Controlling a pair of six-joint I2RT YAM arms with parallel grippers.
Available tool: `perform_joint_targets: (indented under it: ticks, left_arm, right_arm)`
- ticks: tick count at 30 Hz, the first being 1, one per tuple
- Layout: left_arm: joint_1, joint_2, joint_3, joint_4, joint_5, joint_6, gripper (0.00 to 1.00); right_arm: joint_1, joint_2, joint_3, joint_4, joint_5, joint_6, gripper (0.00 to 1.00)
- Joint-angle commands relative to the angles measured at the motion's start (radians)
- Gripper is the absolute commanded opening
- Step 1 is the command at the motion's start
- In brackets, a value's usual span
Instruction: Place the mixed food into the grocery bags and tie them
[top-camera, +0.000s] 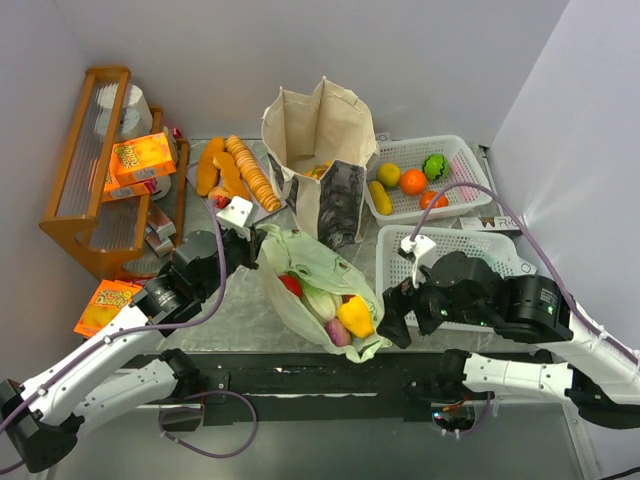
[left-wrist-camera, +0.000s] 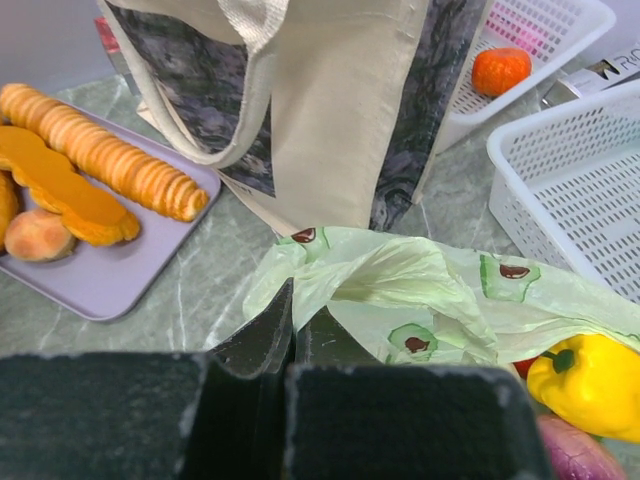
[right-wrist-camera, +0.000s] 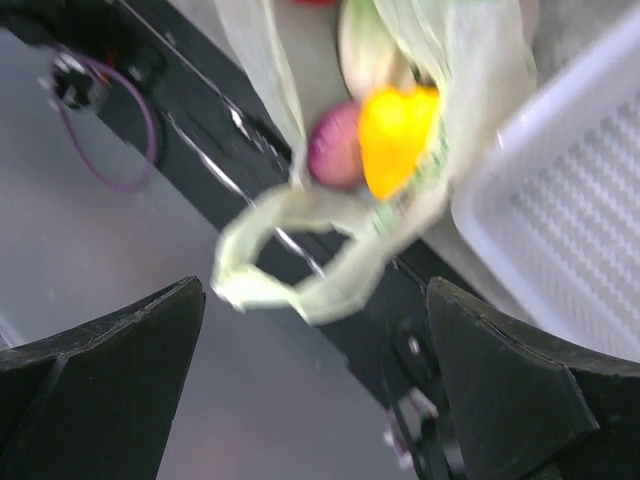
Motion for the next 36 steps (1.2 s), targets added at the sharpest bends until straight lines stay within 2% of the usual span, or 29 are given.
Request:
perform_joint_targets:
  ticks: [1,7,12,17,24,29,32,36]
  left_arm:
    - [0.007,0.014,0.057,0.011,0.042,-0.036,0.01]
    - [0.007,0.022,0.055,0.018,0.042,-0.042,0.01]
    - [0.01,0.029,0.054,0.018,0.04,-0.042,0.01]
    - [0.012,0.039,0.057,0.017,0.043,-0.039,0.01]
    - [0.013,0.046,0.049,0.021,0.048,-0.039,0.01]
    - [0.015,0.068,0.054,0.018,0.057,-0.041,0.01]
    - [0.015,0.071,0.051,0.018,0.056,-0.041,0.01]
    - [0.016,0.08,0.049,0.021,0.05,-0.038,0.01]
  right_arm:
    - [0.003,0.004,-0.048,-0.104,-0.032,0.034,0.99]
    - [0.005,-0.033,-0.17,0.098,-0.13,0.002,0.99]
    - [0.009,-0.07,-0.263,0.175,-0.128,-0.01,0.99]
    - [0.012,-0.032,-0.312,0.252,-0.188,-0.012,0.98]
    - [0.052,-0.122,-0.312,0.321,-0.222,-0.02,0.99]
    - [0.061,-0.127,-0.325,0.369,-0.28,-0.078,0.99]
    - [0.072,-0.087,-0.308,0.34,-0.3,-0.113,0.99]
    - [0.136,-0.065,-0.302,0.286,-0.237,-0.135,0.98]
